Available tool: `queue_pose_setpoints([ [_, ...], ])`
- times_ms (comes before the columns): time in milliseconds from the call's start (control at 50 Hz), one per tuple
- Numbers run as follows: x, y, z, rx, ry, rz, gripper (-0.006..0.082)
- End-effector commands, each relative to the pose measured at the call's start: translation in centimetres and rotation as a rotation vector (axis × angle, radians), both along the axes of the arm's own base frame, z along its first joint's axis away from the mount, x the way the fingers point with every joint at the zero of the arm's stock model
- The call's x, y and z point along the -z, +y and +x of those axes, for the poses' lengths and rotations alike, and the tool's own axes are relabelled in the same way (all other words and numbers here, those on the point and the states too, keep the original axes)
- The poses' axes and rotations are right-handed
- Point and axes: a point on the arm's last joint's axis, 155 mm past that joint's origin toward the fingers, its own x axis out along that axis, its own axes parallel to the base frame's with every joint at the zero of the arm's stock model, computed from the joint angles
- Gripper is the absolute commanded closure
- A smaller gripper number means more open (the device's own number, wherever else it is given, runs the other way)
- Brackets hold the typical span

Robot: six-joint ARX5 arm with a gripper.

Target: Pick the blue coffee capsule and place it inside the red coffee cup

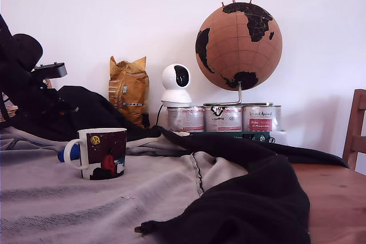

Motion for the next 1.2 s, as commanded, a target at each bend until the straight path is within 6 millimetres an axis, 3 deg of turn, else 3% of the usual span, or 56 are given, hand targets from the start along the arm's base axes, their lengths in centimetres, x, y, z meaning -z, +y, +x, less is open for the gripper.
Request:
queue_pose_setpoints([
  [0, 1.1, -0.1, 0.0, -0.001, 0.027, -0.005, 0.0575],
  [40, 1.1, -0.1, 0.0, -0.002, 0.026, -0.004, 0.0534],
  [140, 1.3, 0.1, -0.2, -0.007, 0.040, -0.002, 0.0295],
  [180, 1.5, 0.2, -0.3, -0.013, 0.049, 0.005, 0.0240],
  [620, 2.3, 1.1, -0.2, -0.065, 0.068, 0.040, 0.0243],
  [760, 3.8, 1.7, -0.6, -0.099, 0.111, 0.080, 0.0243],
  [860, 4.9, 1.6, -1.0, -0.110, 0.140, 0.114, 0.0243],
  [1180, 5.2, 0.2, -0.9, -0.096, 0.129, 0.144, 0.0254],
])
